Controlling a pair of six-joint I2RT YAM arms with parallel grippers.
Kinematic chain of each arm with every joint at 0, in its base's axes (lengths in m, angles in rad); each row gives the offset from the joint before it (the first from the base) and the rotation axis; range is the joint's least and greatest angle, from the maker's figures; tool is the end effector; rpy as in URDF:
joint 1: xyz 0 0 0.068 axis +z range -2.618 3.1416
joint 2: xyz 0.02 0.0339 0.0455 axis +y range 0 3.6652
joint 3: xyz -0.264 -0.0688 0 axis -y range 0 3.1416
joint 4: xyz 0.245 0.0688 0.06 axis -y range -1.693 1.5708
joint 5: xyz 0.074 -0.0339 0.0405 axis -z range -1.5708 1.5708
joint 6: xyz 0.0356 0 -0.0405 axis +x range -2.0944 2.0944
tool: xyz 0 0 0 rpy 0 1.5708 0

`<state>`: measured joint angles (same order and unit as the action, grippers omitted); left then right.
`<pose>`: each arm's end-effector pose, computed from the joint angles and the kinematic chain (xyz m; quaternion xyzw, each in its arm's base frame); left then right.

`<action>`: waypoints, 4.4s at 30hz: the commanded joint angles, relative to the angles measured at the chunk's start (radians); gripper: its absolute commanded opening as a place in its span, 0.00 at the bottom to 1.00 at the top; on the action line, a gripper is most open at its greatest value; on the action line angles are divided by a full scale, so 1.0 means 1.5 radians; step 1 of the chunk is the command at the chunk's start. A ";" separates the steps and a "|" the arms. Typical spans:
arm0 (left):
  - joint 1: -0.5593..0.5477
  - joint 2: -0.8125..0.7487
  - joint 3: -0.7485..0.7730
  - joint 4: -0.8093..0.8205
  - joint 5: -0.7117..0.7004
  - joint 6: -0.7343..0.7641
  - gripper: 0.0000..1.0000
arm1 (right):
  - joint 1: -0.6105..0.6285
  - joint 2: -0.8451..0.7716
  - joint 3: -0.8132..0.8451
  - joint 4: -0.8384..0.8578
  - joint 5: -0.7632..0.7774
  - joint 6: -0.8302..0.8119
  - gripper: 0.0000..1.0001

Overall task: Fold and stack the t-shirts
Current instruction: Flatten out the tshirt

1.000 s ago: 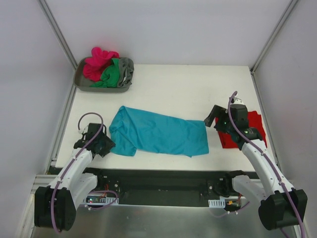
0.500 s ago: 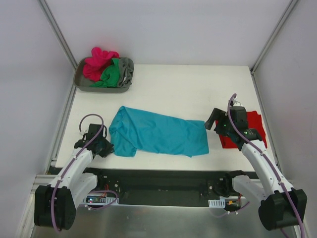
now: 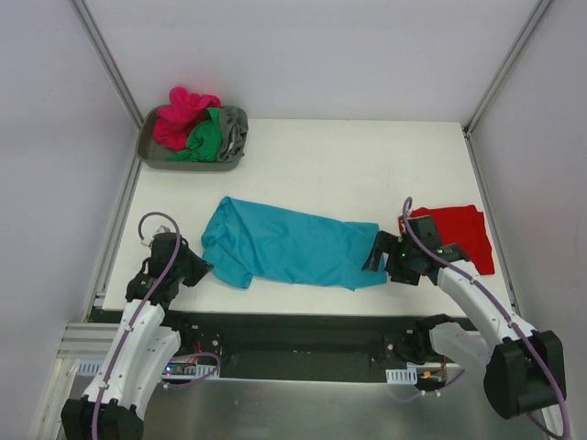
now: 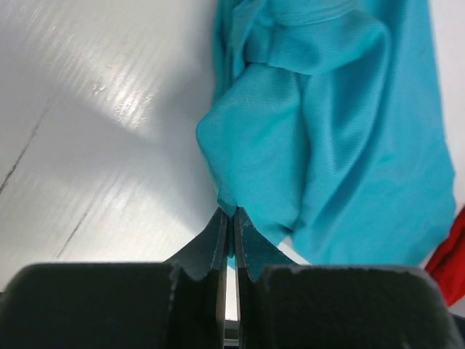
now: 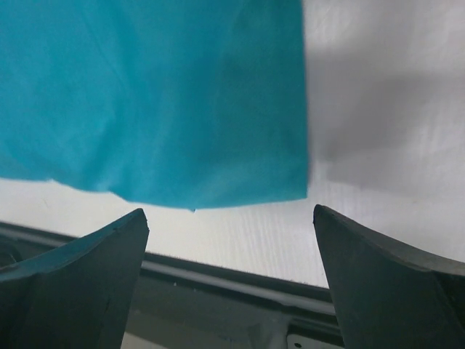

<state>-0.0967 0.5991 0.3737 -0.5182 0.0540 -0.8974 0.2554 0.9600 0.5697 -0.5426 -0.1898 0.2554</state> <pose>0.1340 -0.0149 0.1919 -0.3468 0.8472 -0.2133 0.3414 0.1753 0.0527 0.2045 -0.0297 0.9453 0.1659 0.2793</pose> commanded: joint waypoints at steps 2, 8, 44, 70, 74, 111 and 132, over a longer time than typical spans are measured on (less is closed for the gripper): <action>0.002 -0.058 0.063 -0.001 0.024 -0.003 0.00 | 0.079 0.046 -0.013 0.045 -0.071 0.038 0.97; 0.002 -0.064 0.100 0.009 0.023 0.006 0.00 | 0.130 0.077 -0.047 0.139 -0.081 0.099 0.95; 0.002 -0.046 0.148 0.060 -0.065 -0.013 0.00 | 0.133 0.103 -0.002 0.031 0.109 0.095 0.58; 0.002 -0.045 0.137 0.065 -0.073 -0.001 0.00 | 0.139 0.297 0.066 0.079 0.159 0.103 0.24; 0.002 -0.042 0.136 0.065 -0.075 -0.002 0.00 | 0.139 0.315 0.070 0.088 0.170 0.100 0.16; 0.002 -0.034 0.620 0.198 -0.050 0.089 0.00 | 0.145 -0.245 0.554 0.080 0.158 -0.180 0.01; 0.002 0.216 0.807 0.214 -0.020 0.176 0.00 | 0.145 -0.104 0.620 0.038 0.333 -0.204 0.00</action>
<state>-0.0971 0.7273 1.6073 -0.2272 0.0242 -0.6941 0.4706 0.6285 1.5337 -0.5022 0.0765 0.0200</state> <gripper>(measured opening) 0.010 0.011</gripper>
